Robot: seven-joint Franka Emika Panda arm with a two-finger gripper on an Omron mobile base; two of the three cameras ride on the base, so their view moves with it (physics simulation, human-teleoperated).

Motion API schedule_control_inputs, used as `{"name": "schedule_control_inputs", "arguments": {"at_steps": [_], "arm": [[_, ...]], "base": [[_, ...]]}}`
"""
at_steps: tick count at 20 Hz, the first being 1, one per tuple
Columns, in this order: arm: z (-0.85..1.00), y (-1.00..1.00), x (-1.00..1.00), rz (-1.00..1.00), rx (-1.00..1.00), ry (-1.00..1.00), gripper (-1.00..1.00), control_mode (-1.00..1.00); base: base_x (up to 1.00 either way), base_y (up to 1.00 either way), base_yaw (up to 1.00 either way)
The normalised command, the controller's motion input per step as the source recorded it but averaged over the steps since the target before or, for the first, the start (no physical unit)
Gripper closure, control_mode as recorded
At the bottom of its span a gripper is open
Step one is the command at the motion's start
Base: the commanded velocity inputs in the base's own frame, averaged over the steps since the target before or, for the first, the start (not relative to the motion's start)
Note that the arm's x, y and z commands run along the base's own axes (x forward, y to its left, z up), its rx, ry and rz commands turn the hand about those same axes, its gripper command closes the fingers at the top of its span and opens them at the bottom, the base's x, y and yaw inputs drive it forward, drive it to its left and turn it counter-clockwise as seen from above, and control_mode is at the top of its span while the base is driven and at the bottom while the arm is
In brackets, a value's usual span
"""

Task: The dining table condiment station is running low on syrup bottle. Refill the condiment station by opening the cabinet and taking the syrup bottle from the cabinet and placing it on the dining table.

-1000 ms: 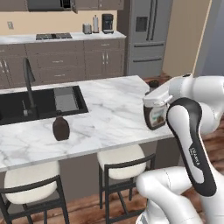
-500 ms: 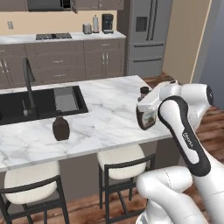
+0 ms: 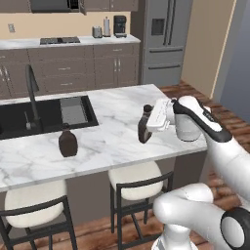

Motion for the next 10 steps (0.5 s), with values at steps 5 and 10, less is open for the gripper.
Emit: {"name": "schedule_control_inputs", "arguments": {"at_steps": [5, 10], "arm": [[0.00, -0.01, 0.54, 0.08, 0.00, 0.01, 1.00, -1.00], [-0.13, 0.00, 0.44, 0.01, 0.00, 0.09, 1.00, -1.00]], "base": [[0.00, 0.00, 0.00], [0.00, 0.00, 0.00]]}}
